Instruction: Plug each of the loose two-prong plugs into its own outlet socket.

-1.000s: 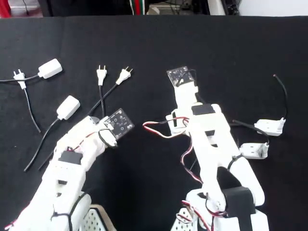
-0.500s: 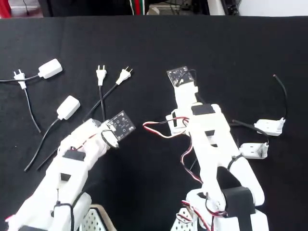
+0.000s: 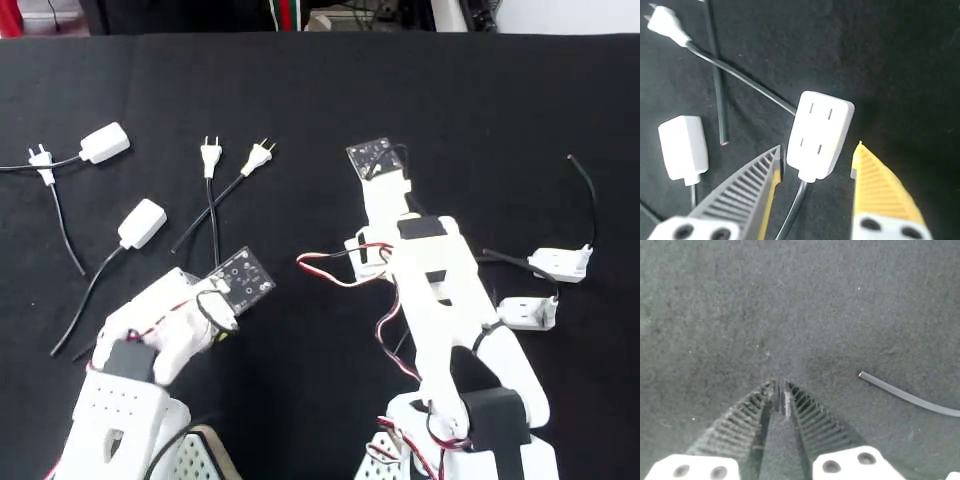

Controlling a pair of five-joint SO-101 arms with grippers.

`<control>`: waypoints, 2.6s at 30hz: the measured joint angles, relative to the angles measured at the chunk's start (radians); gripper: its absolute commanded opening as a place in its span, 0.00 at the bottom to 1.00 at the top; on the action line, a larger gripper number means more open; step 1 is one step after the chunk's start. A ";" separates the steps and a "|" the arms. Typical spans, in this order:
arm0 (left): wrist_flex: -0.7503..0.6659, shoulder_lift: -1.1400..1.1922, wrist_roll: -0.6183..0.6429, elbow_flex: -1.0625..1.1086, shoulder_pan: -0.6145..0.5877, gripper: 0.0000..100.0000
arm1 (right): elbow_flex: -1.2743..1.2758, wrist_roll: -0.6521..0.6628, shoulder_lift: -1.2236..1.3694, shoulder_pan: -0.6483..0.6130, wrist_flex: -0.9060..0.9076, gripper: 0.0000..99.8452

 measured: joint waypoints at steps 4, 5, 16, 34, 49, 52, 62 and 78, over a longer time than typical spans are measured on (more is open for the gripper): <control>0.149 -0.249 0.094 -0.003 -0.112 0.17 | -0.012 -0.020 0.005 0.000 0.037 0.01; 0.190 -0.315 0.118 -0.005 -0.157 0.16 | -0.031 -0.035 0.017 0.000 0.057 0.01; 0.198 -0.400 0.295 0.173 -0.683 0.15 | -0.396 -0.210 0.327 -0.232 0.081 0.01; 0.310 -0.440 0.123 0.227 -0.733 0.15 | -1.117 -0.250 0.968 -0.474 0.017 0.17; 0.310 -0.440 0.123 0.230 -0.733 0.15 | -1.498 -0.107 1.119 -0.516 0.144 0.17; 0.310 -0.440 0.123 0.230 -0.733 0.15 | -1.513 -0.107 1.172 -0.516 0.089 0.17; 0.310 -0.440 0.123 0.230 -0.733 0.15 | -1.594 -0.097 1.303 -0.516 0.089 0.14; 0.310 -0.440 0.121 0.230 -0.733 0.15 | -1.978 0.061 1.395 -0.508 0.427 0.01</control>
